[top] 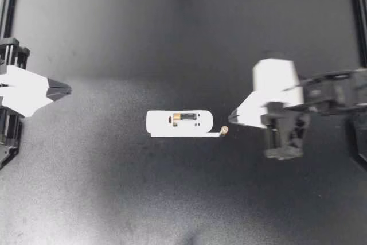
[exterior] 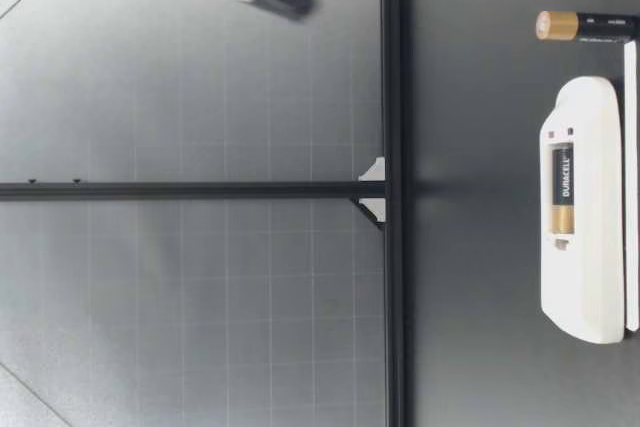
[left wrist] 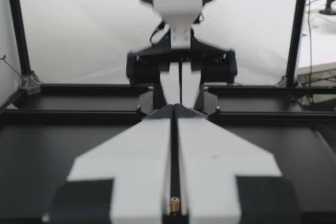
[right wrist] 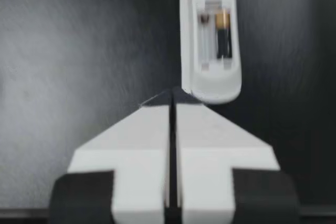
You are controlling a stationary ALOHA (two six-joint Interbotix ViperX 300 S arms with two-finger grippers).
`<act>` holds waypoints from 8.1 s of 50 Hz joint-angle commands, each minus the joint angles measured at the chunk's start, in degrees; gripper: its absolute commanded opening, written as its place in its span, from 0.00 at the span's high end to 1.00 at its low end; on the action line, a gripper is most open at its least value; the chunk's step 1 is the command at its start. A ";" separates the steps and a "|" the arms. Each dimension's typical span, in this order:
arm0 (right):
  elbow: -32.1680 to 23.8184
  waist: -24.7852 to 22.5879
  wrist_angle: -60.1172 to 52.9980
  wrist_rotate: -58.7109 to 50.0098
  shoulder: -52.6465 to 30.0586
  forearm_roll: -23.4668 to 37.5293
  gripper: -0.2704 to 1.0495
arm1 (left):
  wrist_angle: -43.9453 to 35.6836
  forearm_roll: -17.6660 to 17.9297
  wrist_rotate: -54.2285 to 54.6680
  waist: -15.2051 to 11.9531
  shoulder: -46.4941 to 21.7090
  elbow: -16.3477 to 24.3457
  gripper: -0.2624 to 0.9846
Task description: Place the battery into the slot of the remote controller.
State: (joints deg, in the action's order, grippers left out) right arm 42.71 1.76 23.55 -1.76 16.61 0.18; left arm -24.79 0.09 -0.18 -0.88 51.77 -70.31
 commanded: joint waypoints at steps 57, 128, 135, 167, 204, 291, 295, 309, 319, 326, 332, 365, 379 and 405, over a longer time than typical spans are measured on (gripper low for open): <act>-4.83 0.88 1.49 -1.14 -17.93 1.32 0.41 | -0.62 0.09 0.26 -0.18 -1.05 0.79 0.91; 2.46 1.14 -28.04 -3.60 -13.89 1.93 0.77 | 19.42 3.34 -0.18 -2.37 -28.04 11.51 0.91; 5.19 2.37 -39.29 -3.60 -15.64 1.93 0.77 | 20.65 3.16 -0.79 -2.55 -35.95 14.50 0.91; 6.77 3.78 -55.11 -3.43 -26.28 1.93 0.77 | 23.99 3.16 -2.81 -2.55 -55.72 24.52 0.91; 2.72 3.78 -44.12 -3.08 -28.04 2.20 0.77 | 26.72 3.16 -2.20 -2.55 -57.48 24.61 0.91; 7.21 2.46 -39.55 -56.60 -18.19 -11.16 0.80 | 28.04 3.16 -1.85 -2.55 -56.87 24.61 0.91; 7.21 2.46 -38.58 -59.06 -17.75 -11.16 0.86 | 28.13 3.34 -1.76 -2.55 -56.87 24.61 0.91; 6.15 2.46 -36.12 -65.04 -18.19 -11.16 0.90 | 28.21 3.52 -1.49 -2.55 -57.13 24.70 0.91; 5.27 2.37 -36.12 -65.39 -19.60 -11.07 0.90 | 28.21 3.43 -1.49 -2.55 -57.39 24.70 0.91; 4.48 2.20 -36.04 -65.30 -20.83 -10.72 0.90 | 28.21 3.52 -1.49 -2.55 -57.39 24.61 0.91; 4.22 2.02 -35.77 -65.39 -21.71 -10.20 0.90 | 28.21 3.52 -1.49 -2.55 -57.39 24.52 0.91; 0.97 1.85 -35.33 -65.21 -26.19 -8.35 0.90 | 28.21 3.52 -1.49 -2.55 -57.39 24.17 0.91; 0.62 1.85 -33.31 -65.13 -26.54 -7.03 0.90 | 28.21 3.43 -1.49 -2.64 -57.48 24.26 0.91; 4.57 2.46 -29.62 -63.37 -17.23 -3.69 0.90 | 23.99 3.52 -1.85 -2.55 -57.48 31.46 0.91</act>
State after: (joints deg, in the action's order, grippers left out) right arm 46.93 3.87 -6.06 -65.21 -3.60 -4.22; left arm 0.44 3.69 -1.93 -3.25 -5.98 -41.13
